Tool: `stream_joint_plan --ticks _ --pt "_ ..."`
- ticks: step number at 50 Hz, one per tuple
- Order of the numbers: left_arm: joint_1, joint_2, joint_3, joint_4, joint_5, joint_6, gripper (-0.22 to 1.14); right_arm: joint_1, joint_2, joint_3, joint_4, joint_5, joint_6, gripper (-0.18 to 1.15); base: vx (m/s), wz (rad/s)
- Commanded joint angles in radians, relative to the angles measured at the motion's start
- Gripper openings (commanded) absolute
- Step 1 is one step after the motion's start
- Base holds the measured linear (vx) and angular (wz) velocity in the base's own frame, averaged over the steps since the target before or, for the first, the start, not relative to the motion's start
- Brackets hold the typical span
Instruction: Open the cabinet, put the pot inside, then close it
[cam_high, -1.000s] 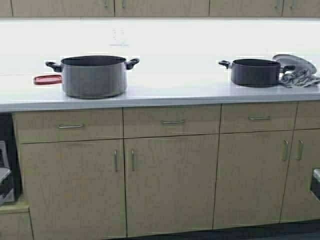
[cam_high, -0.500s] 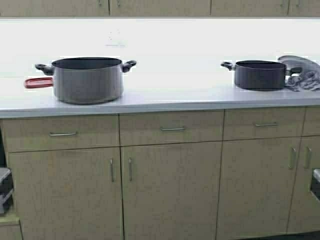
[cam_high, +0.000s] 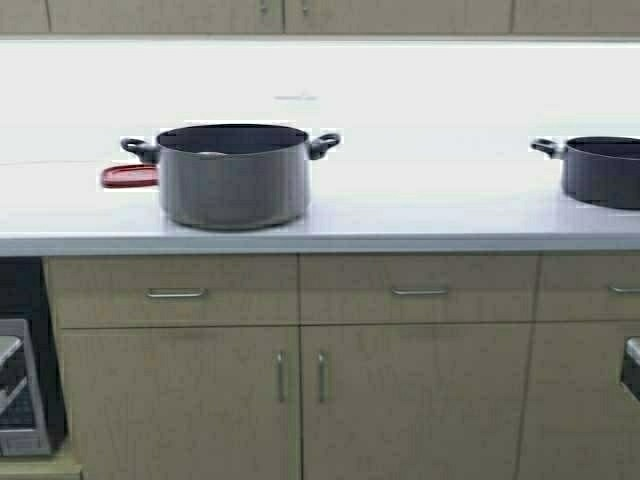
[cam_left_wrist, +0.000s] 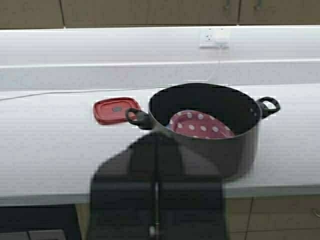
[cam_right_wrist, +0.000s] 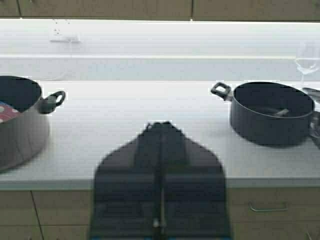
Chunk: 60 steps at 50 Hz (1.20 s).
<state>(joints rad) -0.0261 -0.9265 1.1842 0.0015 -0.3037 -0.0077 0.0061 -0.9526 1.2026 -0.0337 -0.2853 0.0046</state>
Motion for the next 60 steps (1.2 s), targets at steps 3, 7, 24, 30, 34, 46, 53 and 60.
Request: stream_joint_plan --ticks 3,7,24,30,34,46,53,60 --pt "0.002 0.006 -0.011 0.003 -0.020 -0.002 0.02 0.000 -0.021 0.003 -0.002 -0.005 0.000 0.05 0.34 0.27" --pt "0.002 0.006 -0.011 0.003 -0.021 -0.002 0.02 0.000 -0.043 0.005 -0.002 -0.005 0.002 0.06 0.33 0.21" --pt "0.018 0.025 -0.014 0.003 -0.029 -0.008 0.02 0.000 -0.005 0.002 -0.002 -0.005 0.002 0.06 0.29 0.12" --pt "0.020 0.025 -0.014 0.002 -0.029 -0.012 0.02 0.002 -0.006 0.005 0.000 -0.003 0.000 0.06 0.30 0.04" --pt "0.020 0.028 -0.009 0.002 -0.029 -0.023 0.02 0.002 -0.005 0.008 0.000 -0.005 -0.002 0.05 0.32 -0.03" --pt "0.012 0.044 -0.008 0.003 -0.029 -0.052 0.02 0.000 -0.003 0.014 0.000 -0.005 -0.003 0.06 0.33 -0.09" --pt "0.000 0.048 -0.008 0.003 -0.029 -0.048 0.02 0.002 -0.020 0.020 -0.002 -0.005 -0.005 0.06 0.29 -0.05" --pt "0.000 0.063 -0.012 0.005 -0.031 -0.049 0.02 0.002 -0.038 0.028 -0.002 -0.005 -0.006 0.06 0.25 0.01"
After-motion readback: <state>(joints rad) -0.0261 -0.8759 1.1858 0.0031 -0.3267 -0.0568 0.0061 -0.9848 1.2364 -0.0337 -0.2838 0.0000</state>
